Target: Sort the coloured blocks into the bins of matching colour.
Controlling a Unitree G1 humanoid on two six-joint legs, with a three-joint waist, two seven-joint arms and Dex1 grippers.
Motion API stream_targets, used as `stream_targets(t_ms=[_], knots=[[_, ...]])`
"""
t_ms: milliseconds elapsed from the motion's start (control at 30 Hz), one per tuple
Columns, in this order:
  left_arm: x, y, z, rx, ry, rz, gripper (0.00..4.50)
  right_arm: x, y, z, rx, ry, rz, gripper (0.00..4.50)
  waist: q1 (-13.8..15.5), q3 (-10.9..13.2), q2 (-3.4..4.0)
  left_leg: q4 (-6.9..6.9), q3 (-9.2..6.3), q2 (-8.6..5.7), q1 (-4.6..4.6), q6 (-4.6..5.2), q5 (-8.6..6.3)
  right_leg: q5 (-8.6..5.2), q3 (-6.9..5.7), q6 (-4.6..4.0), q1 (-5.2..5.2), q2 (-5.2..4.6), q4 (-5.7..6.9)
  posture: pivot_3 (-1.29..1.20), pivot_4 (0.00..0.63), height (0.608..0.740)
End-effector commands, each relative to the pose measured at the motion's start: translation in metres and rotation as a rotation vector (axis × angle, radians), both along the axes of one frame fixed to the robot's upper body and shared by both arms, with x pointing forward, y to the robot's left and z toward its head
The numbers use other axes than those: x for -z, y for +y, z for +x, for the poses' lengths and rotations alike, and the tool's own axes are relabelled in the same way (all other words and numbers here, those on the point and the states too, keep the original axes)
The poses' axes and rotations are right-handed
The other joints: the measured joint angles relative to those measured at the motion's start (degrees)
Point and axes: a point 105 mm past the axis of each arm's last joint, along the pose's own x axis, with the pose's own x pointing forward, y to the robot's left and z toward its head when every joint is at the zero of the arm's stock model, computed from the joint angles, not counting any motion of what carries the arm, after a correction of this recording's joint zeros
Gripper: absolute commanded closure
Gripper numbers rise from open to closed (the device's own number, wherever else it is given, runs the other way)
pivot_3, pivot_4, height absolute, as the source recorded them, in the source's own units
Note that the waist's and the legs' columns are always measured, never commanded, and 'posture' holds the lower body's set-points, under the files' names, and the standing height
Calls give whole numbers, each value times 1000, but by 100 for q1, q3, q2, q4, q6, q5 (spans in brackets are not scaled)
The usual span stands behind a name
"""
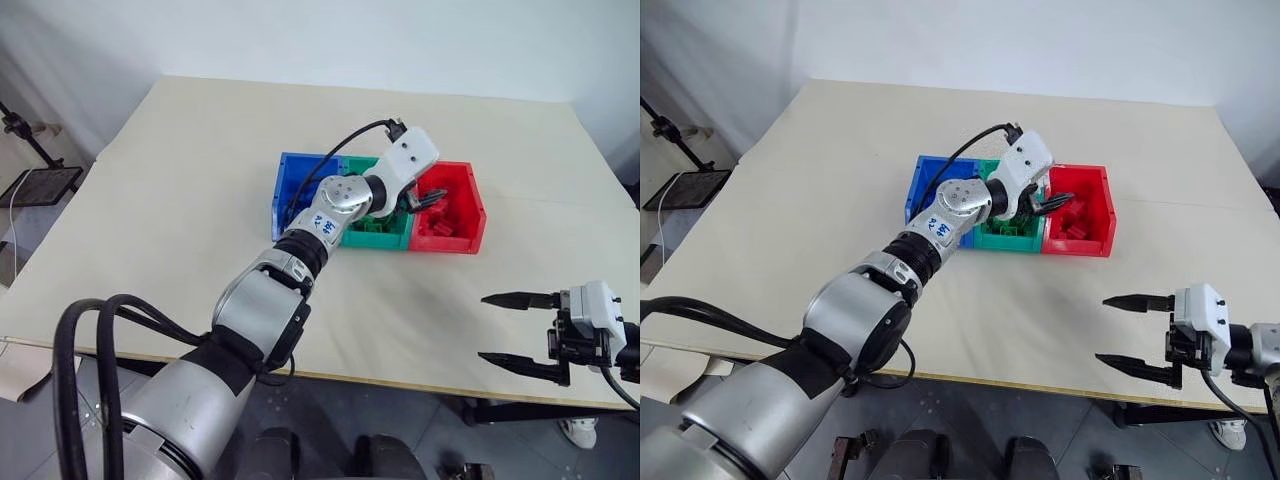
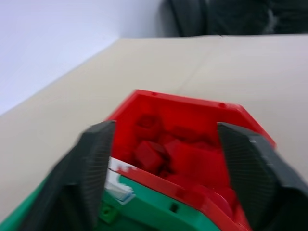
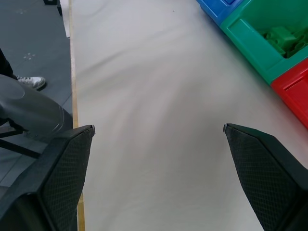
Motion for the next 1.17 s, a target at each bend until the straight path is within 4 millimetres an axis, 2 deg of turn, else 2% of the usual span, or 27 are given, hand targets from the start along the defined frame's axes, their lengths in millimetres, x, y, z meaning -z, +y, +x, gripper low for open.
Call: stream_targets(t_ms=[33,200,300,400,500,567,767,967,1067,1167], knots=[[-19,-2,-1,13,-41,-50,9,-11,4,6,-16,-44,16,0,-1,0,0,1,0,0,0,0,0,0,0,0,0,0,1,0,150,740],[-21,10,1,24,-47,-73,9,-14,6,14,-41,-46,13,0,-1,0,0,2,-1,-1,0,0,0,0,-3,0,-1,1,4,0,150,740],[-26,24,3,51,-39,-114,9,-16,6,18,-52,-48,11,0,-5,0,1,3,0,-2,0,1,0,0,-4,0,-1,0,4,0,150,740],[-31,48,3,107,-32,-185,9,-18,5,22,-62,-53,10,0,-17,-1,2,4,-1,-1,0,1,0,0,-8,0,-3,0,11,0,150,740],[-26,86,3,127,-47,-176,9,-20,4,26,-75,-62,13,0,-52,-2,4,6,-1,1,1,0,1,0,-10,0,-5,0,18,0,150,740],[-19,113,-9,196,-54,-149,9,-22,2,29,-82,-64,16,0,-129,-3,6,4,-2,2,4,0,1,0,-12,0,-5,1,24,0,150,740],[-6,190,-71,313,12,-125,9,-22,-8,41,-80,-42,2,0,-217,0,9,9,-16,10,5,0,1,0,1,-2,-5,-7,35,0,150,740],[7,226,-109,273,71,-110,9,-23,-17,52,-80,-17,-10,0,-144,1,12,16,-56,-1,6,3,-1,1,26,-3,24,-53,15,0,150,740],[20,248,-133,244,95,-86,9,-23,-22,57,-72,-1,-24,0,-180,3,16,8,-61,-5,4,3,-2,1,22,-3,28,-58,2,0,150,740],[22,256,-138,203,109,-101,9,-23,-27,61,-52,3,-27,0,-189,6,21,5,-59,-3,4,3,-1,-1,16,-6,29,-59,-6,0,150,740]])
